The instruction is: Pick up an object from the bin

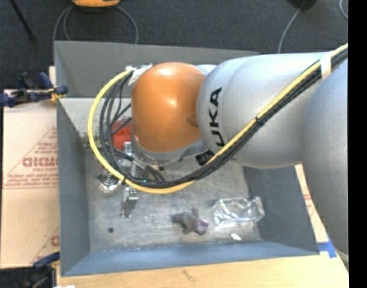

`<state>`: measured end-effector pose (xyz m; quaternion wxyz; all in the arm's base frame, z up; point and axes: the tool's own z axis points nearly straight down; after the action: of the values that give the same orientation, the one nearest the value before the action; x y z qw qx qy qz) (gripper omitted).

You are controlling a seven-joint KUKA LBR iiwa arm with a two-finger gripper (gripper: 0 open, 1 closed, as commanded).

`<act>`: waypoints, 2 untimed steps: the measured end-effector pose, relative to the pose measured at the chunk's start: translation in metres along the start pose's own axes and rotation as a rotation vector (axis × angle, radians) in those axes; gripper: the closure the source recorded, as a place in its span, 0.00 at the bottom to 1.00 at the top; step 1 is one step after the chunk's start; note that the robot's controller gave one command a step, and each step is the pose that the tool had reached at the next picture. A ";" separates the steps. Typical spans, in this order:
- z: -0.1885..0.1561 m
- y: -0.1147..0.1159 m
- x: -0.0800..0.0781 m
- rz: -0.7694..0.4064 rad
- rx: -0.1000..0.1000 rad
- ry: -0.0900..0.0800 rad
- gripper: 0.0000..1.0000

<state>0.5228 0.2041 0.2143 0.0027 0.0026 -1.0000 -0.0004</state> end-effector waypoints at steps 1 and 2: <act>0.126 -0.004 -0.070 -0.205 0.001 -0.013 0.00; 0.133 -0.006 -0.078 -0.217 -0.002 -0.012 0.00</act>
Offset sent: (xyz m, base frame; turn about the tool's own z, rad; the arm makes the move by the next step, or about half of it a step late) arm 0.0671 -0.0025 -0.1266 -0.2074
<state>0.6004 0.1985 0.0805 -0.0032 0.1109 -0.9938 -0.0018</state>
